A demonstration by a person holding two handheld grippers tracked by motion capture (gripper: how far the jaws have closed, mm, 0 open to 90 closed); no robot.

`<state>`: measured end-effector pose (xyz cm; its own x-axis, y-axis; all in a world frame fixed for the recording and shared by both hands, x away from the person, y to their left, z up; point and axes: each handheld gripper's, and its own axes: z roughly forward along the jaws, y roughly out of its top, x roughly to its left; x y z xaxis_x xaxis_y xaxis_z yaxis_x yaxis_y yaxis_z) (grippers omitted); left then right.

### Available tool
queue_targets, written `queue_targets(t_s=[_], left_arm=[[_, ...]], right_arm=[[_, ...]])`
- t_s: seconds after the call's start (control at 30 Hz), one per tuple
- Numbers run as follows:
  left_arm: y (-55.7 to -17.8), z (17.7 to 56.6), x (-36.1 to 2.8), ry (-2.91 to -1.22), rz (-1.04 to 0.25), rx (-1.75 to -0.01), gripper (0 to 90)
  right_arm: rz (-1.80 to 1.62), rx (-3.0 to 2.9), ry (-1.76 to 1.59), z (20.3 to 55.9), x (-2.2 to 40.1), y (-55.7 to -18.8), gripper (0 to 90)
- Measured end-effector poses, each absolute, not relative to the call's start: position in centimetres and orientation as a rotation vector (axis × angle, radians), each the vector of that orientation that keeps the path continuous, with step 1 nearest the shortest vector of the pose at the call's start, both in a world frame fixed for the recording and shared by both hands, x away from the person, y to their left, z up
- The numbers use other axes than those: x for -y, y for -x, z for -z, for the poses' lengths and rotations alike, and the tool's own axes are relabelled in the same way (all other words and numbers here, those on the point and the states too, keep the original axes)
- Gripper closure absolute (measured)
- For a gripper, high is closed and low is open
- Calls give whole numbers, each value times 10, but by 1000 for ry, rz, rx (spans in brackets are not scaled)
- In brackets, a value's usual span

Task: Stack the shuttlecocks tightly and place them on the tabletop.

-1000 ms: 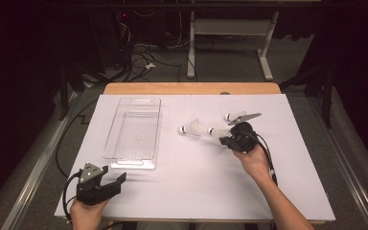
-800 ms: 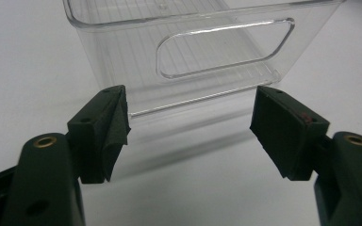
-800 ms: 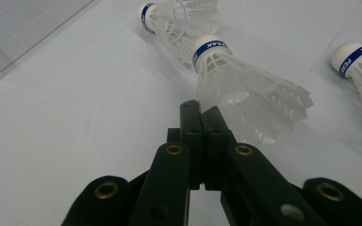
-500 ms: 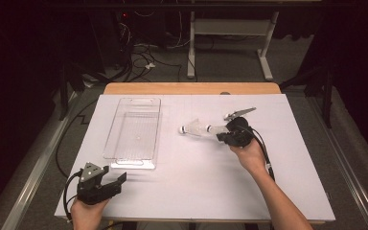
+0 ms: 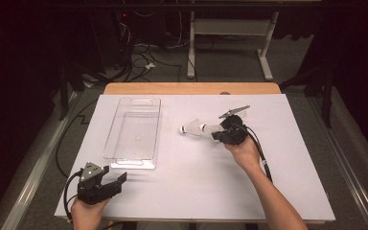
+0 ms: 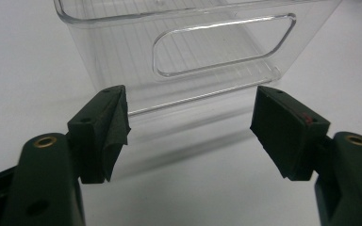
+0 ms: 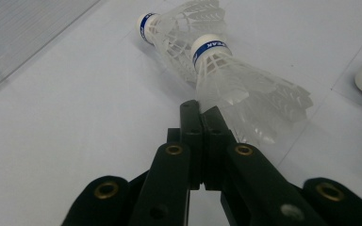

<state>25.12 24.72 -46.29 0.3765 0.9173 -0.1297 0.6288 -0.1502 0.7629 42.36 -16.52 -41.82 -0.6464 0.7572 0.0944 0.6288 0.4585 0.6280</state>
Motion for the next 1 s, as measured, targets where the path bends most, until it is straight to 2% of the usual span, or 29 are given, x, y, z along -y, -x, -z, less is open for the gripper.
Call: queue_targets(t_s=[1.0], left_arm=[[-252, 463, -246, -1880, -468, -1336, 290]], right_arm=[[-977, -2546, -1179, 420, 145, -431, 900]])
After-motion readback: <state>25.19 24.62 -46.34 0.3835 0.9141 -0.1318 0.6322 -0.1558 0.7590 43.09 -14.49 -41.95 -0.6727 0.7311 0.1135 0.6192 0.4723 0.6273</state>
